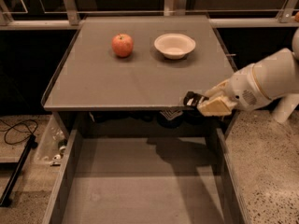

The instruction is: Place rxbar chocolate into top drawer

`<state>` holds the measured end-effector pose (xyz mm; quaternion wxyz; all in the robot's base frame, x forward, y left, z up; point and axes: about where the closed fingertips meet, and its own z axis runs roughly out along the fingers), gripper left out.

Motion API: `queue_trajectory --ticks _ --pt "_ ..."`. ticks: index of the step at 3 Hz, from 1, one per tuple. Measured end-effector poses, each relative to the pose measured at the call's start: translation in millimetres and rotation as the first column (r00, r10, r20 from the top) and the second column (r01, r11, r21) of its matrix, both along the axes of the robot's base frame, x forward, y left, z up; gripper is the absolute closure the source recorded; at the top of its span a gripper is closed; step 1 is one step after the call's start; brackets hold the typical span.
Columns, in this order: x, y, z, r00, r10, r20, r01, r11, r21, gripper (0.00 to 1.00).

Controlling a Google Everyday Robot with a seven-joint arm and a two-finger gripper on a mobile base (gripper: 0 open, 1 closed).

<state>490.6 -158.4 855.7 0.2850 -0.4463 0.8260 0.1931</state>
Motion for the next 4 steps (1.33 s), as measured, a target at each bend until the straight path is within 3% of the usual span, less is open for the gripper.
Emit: queue_trajectory --ticks 1,2,3,4 --pt "-40.9 -3.2 -20.1 0.9993 0.007 -0.036 -0.007 1.000 -0.010 1.00" --pt "-63.0 14.4 -52.9 0.9941 0.075 -0.078 -0.074 0.997 0.020 1.00" --pt "-75.2 52.0 -108.3 0.9715 0.160 -0.175 -0.153 0.987 0.057 1.00" --pt "-75.2 52.0 -108.3 0.9715 0.160 -0.175 -0.153 0.987 0.057 1.00"
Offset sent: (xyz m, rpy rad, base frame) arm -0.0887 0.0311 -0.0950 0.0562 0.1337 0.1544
